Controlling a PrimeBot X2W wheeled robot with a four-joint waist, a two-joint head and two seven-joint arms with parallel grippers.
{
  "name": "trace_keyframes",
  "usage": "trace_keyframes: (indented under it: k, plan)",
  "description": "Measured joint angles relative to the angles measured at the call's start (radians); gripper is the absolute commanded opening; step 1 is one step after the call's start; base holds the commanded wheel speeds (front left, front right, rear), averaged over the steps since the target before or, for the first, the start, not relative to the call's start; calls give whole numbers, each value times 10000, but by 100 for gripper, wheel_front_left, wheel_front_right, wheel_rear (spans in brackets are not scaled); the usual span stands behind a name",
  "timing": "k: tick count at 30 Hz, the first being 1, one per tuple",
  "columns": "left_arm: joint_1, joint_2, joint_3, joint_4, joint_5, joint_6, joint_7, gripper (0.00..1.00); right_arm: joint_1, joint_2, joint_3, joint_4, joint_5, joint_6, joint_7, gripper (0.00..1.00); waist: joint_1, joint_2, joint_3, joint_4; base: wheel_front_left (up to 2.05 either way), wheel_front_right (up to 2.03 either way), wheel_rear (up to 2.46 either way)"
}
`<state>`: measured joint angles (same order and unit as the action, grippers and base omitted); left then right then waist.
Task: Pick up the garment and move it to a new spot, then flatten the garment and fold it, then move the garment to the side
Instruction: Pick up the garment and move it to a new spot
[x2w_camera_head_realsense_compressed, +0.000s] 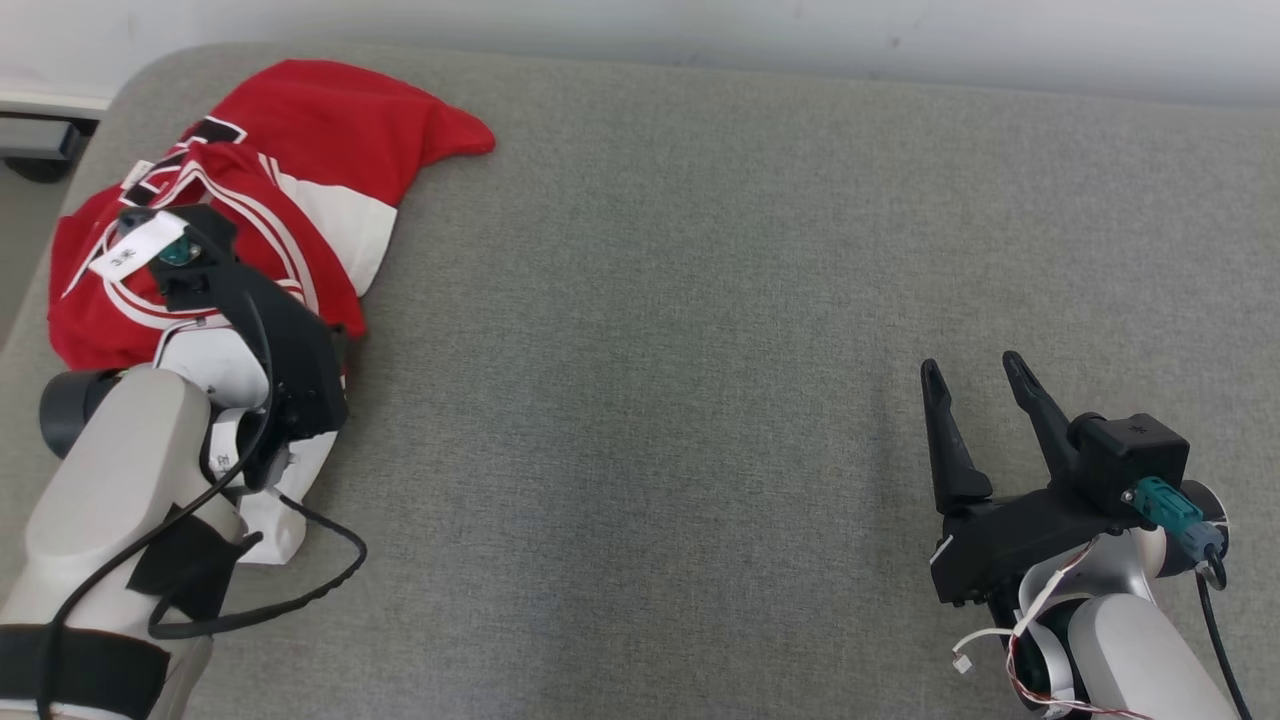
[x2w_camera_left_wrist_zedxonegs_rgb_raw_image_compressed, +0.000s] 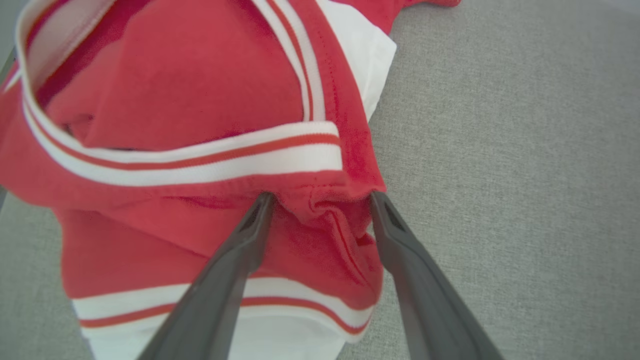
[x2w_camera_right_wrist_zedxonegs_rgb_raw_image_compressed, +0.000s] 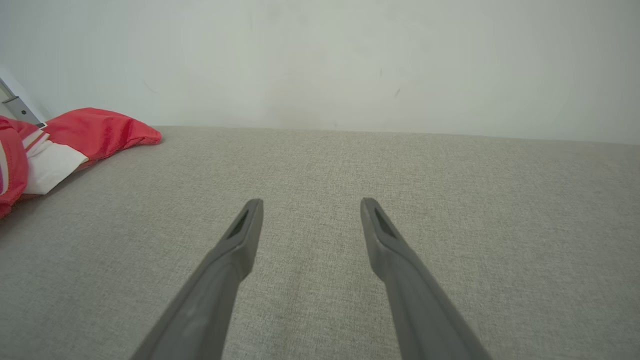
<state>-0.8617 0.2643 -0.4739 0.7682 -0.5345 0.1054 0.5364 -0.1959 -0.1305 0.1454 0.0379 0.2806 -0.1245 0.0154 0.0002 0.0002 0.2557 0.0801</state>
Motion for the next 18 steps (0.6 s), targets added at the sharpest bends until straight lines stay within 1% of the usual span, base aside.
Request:
trace_keyframes:
  k: [2, 4, 5, 6, 7, 18]
  plan:
    - [-97, -121, -33, 88, 8, 10, 148, 100, -2, 2, -12, -6, 0, 0, 40, 100, 0, 0, 125, -77, 0, 0, 0]
    - [-107, -125, -59, 240, 69, 13, 272, 100, -13, 6, -2, -17, 0, 0, 125, 100, 0, 0, 212, -120, 0, 0, 0]
    - [-107, -117, -73, 301, 77, 15, 349, 89, -24, 13, 0, -21, 0, 0, 128, 100, 0, 0, 240, -129, 0, 0, 0]
    - [-110, -119, -96, 337, 79, 23, 362, 38, -36, 15, 2, -25, 0, 0, 165, 100, 0, 0, 256, -127, 0, 0, 0]
    - [-125, -125, -130, 374, 104, 69, 364, 0, -50, 19, 8, -31, 0, 0, 201, 100, 0, 0, 261, -116, 0, 0, 0]
    - [-491, -291, -293, 930, 291, 88, 518, 0, -183, 71, -10, 276, 0, 0, 291, 100, -1, -1, -69, 107, 0, 0, 0]
